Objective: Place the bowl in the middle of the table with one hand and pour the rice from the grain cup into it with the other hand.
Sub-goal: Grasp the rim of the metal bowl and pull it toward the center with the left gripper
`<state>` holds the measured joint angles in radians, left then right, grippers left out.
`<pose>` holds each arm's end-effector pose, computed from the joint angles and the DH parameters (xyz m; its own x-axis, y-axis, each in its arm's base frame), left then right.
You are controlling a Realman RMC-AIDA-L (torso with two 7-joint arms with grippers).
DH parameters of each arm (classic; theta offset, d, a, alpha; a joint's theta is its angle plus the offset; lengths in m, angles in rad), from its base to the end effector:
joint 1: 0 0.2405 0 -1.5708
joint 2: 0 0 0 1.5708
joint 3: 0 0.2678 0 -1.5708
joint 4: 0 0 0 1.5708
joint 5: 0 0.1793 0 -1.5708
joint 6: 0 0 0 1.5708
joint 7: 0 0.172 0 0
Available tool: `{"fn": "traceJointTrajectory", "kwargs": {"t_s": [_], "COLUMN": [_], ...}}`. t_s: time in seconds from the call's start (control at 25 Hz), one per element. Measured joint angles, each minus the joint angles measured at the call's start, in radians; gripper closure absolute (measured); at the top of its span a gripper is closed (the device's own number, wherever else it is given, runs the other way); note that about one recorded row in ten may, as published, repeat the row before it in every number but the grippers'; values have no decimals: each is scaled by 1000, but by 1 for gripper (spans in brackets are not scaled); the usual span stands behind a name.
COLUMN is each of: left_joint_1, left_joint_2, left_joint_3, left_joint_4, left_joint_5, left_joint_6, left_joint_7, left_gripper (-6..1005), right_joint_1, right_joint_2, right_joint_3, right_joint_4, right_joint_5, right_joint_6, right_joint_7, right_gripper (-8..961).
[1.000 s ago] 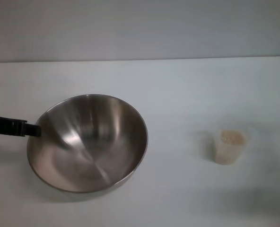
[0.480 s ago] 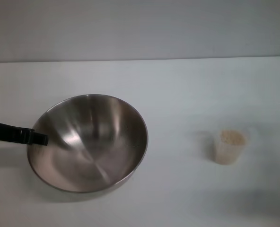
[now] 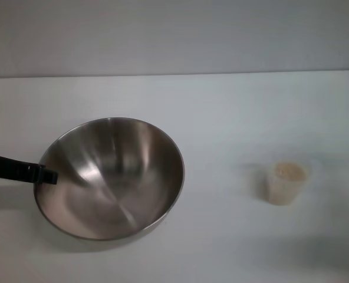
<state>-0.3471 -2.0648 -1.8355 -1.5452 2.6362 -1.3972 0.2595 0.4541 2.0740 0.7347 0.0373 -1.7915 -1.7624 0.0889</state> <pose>-0.2628 0.3284 0.0183 0.4811 0.8498 0.2153 0.7597 -0.2816 -0.5861 0.2932 0.3108 0.1106 0.6584 0.5809 -0.4786 -0.6824 0.1925 -0.7052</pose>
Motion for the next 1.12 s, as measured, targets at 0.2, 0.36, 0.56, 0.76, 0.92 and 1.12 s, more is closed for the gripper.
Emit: {"fn": "traceJointTrajectory", "kwargs": {"t_s": [0.2,0.36,0.56,0.76,0.92,1.12], "left_joint_1": [-5,-8,-11,-16,-19,-28], "left_joint_2": [0,0,0,0,0,1], "left_joint_3": [3,6,25,26,25,15], "left_joint_4": [7,13,20,22,25,34], "left_joint_5": [-6,-3,0,0,0,-8], "left_joint_6": [1,3,11,11,11,11], "left_joint_7": [14,15,15,15,15,15], "left_gripper": [374,518,706,825,851,884], "right_joint_1": [-1,-2,-2,-2,-2,-4], "right_joint_2": [0,0,0,0,0,0], "right_joint_3": [0,0,0,0,0,0], "right_joint_4": [-1,-1,-2,-2,-2,-2], "right_joint_5": [0,0,0,0,0,0], "right_joint_6": [-1,-3,-5,-8,-8,-9], "right_joint_7": [0,0,0,0,0,0], "right_gripper": [425,425,424,423,425,424]}}
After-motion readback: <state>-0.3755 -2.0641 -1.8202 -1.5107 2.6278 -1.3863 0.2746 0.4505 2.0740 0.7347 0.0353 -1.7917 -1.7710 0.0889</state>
